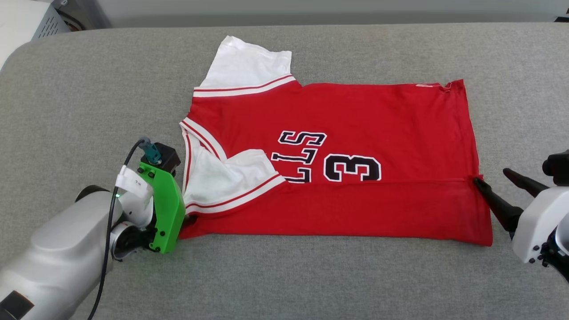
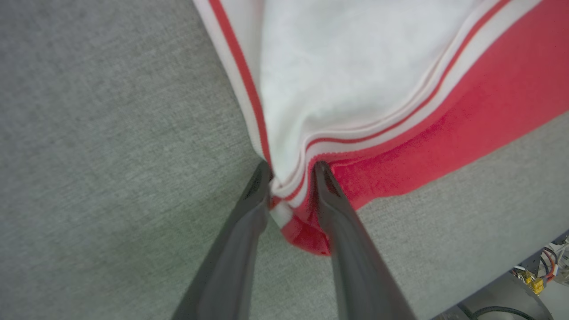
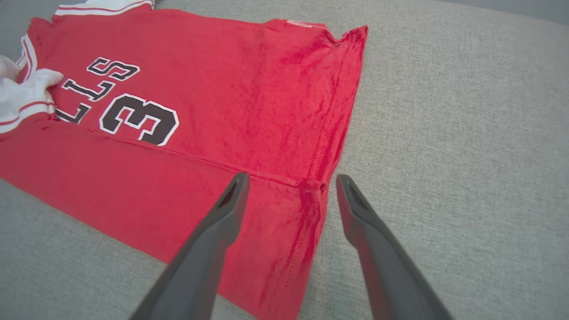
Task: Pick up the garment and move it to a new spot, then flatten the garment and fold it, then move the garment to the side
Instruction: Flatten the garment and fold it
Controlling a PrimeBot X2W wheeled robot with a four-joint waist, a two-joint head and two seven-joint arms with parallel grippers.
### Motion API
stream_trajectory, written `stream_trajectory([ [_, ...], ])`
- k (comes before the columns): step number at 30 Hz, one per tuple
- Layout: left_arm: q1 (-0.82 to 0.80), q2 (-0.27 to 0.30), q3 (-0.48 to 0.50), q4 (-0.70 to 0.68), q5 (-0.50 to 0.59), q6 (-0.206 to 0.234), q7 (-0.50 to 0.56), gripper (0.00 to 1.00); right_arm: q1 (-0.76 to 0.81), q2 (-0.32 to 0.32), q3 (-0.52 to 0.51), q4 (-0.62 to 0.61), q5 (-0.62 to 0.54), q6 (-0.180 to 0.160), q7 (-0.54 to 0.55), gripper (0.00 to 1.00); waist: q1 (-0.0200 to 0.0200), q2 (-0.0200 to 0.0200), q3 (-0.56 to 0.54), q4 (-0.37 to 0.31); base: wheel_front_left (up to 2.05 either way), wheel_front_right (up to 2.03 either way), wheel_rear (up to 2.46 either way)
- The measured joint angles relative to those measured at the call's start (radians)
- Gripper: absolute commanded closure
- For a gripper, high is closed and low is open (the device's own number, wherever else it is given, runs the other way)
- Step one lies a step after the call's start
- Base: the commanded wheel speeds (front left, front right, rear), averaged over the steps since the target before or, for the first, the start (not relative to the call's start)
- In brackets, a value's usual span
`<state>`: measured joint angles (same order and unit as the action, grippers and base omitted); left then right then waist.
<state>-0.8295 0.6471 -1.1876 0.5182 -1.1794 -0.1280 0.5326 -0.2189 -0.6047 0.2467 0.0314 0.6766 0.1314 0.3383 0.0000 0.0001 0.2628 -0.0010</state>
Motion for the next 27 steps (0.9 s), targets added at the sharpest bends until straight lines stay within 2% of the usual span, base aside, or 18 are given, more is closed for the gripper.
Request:
stream_trajectory([
  [7, 0.015, 0.007, -0.021, -0.028, 0.011, 0.0, -0.123, 1.0, -0.023, -0.084, 0.009, -0.035, 0.005, 0.0, 0.095, 0.0, 0.0, 0.0, -0.032, 0.005, 0.0, 0.0, 0.0],
  [11, 0.015, 0.026, -0.031, -0.086, 0.028, 0.0, -0.187, 1.0, -0.038, -0.152, 0.01, -0.068, 0.043, 0.0, 0.214, 0.0, 0.0, 0.0, -0.048, 0.013, 0.0, 0.0, 0.0],
  [15, 0.014, 0.057, -0.035, -0.12, 0.042, 0.0, -0.224, 1.0, -0.038, -0.192, 0.01, -0.096, 0.067, 0.0, 0.335, 0.0, 0.0, -0.0001, -0.051, 0.024, 0.0, 0.0, 0.0],
  [20, 0.014, 0.067, -0.041, -0.143, 0.077, 0.0, -0.245, 1.0, -0.036, -0.184, 0.023, -0.087, 0.075, 0.0, 0.407, 0.0, 0.0, -0.0001, -0.034, 0.034, 0.0, 0.0, 0.0],
  [27, 0.012, 0.063, -0.043, -0.145, 0.091, 0.0, -0.268, 1.0, -0.028, -0.105, 0.074, 0.042, 0.068, 0.0, 0.404, 0.0, 0.0, 0.0, 0.002, 0.047, 0.0, 0.0, 0.0],
])
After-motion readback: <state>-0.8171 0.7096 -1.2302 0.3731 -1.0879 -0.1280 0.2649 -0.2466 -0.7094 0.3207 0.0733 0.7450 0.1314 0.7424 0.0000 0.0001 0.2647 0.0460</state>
